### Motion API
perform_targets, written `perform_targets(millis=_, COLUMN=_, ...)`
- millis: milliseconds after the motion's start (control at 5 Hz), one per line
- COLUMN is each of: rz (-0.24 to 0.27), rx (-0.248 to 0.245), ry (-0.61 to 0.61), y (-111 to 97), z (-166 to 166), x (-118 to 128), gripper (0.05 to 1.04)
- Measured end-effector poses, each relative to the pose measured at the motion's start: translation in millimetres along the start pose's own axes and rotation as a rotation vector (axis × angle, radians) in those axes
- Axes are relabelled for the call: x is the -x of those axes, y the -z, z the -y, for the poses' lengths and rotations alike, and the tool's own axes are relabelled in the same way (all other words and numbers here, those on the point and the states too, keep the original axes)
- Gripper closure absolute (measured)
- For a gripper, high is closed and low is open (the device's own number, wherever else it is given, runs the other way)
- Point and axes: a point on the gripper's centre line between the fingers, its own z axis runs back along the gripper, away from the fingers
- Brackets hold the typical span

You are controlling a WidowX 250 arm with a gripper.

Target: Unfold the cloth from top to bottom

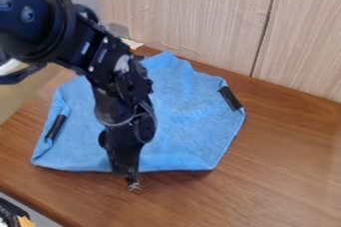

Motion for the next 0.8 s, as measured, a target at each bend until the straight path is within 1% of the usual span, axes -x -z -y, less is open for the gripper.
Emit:
perform_targets(millis=200, rz=0.004, rx=0.006, ry=0.005, y=-0.4, z=0.3, x=-0.9, gripper=0.550)
perform_targets(millis=400, rz=-0.003, rx=0.002, ry=0.003, y=-0.7, z=-0.5, x=-0.1, gripper=0.242)
perform_targets(millis=600, rz=-0.011, rx=0.006, ry=0.007, y=-1.1, z=-0.3, x=0.7, gripper=0.074)
perform_targets(millis=800, rz=-0.012, rx=-0.011, ry=-0.018, y=-8.7, z=-6.0, x=1.0, gripper=0.077)
